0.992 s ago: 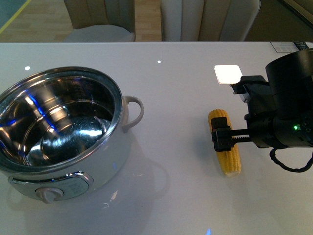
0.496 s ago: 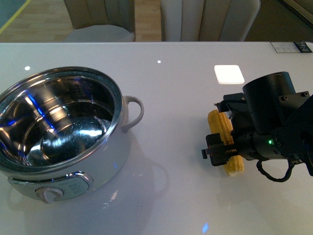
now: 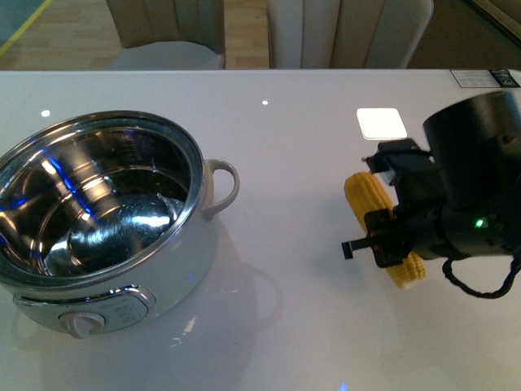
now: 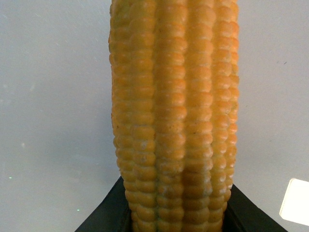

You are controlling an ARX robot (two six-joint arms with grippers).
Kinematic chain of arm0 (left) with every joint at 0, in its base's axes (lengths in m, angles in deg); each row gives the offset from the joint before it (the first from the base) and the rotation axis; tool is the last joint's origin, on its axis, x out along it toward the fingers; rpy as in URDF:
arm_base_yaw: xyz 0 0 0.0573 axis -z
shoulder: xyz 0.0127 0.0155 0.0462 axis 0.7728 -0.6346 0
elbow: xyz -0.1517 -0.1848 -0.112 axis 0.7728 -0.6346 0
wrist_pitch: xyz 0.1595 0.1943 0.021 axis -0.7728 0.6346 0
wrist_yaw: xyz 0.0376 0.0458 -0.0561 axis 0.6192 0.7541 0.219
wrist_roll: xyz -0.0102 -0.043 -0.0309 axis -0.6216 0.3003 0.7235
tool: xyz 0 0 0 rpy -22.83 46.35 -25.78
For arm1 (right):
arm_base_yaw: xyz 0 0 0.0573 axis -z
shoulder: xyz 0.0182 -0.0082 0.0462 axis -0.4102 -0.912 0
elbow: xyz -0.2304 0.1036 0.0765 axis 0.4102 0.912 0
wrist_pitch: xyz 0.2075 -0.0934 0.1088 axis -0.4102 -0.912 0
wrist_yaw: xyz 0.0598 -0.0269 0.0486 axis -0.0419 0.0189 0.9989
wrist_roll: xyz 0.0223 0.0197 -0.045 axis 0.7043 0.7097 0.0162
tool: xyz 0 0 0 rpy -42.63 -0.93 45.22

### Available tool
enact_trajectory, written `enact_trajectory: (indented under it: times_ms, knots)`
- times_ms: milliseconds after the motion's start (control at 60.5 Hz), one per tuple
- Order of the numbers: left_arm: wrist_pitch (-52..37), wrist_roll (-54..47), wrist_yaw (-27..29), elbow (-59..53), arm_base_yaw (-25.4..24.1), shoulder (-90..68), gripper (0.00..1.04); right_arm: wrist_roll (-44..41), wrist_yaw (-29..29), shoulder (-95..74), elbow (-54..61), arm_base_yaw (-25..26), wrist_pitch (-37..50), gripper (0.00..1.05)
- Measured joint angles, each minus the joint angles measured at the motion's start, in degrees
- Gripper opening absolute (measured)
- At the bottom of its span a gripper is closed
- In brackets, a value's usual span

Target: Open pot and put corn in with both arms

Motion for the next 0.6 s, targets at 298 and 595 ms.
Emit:
enact_trajectory:
  times_ms: [298,595]
  knots:
    - [0.0,0.0,0.0,0.0,0.0,0.0,0.98,11.1,5.7,15.7,-5.1,-3.5,-7.9,0.23]
    - [0.0,0.0,0.0,0.0,0.0,0.0,0.98,23.3,6.0,12.4,-19.0,-12.5,-12.3,0.23]
